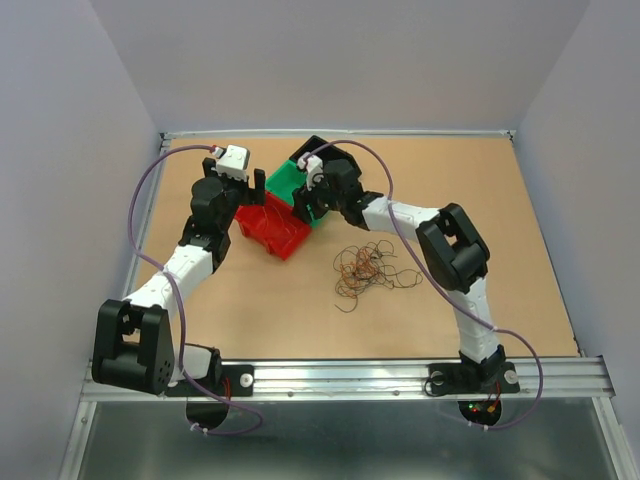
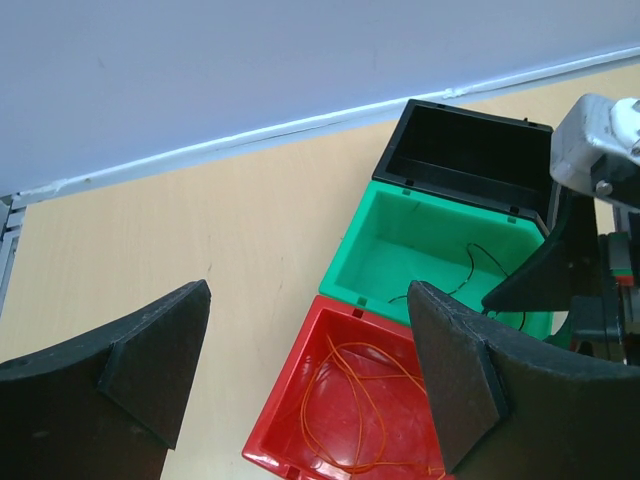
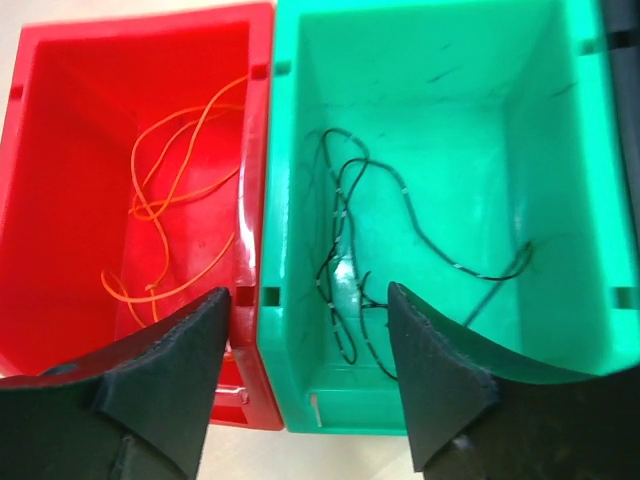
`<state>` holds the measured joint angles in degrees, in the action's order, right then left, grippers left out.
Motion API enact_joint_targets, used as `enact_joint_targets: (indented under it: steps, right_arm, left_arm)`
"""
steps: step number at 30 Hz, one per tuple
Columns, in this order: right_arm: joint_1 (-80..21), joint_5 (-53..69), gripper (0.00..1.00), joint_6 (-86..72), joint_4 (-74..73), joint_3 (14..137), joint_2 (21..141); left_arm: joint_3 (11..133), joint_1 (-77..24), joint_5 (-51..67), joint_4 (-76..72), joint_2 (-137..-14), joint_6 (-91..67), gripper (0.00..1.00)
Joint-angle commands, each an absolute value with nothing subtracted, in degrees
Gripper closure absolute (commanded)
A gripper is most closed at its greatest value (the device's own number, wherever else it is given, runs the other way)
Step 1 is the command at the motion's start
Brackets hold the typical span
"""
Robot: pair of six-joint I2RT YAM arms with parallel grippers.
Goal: Untangle the cables
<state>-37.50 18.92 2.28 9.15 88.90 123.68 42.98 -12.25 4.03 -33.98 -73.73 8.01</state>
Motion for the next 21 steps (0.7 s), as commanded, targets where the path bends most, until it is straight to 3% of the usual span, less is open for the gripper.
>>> enact_joint_targets:
  steps: [1,13,21]
  right_arm:
    - [-38.8,22.1,0.37,4.1,9.3,93.2,124.3]
    - [-41.5,23.9,0.73,9.7,8.6,89.7,122.5]
    - [-44.1,24.2,0.77,11.4,10.3,83.3,118.1]
  left_arm:
    - [44.4,-11.9,4.0,-36.2,-71.5,8.5,0.08]
    - [44.2,-11.8,3.9,-36.2,-71.0,8.8,0.08]
    - [44.3,-11.4,2.7,-36.2,-70.4,8.7,0.08]
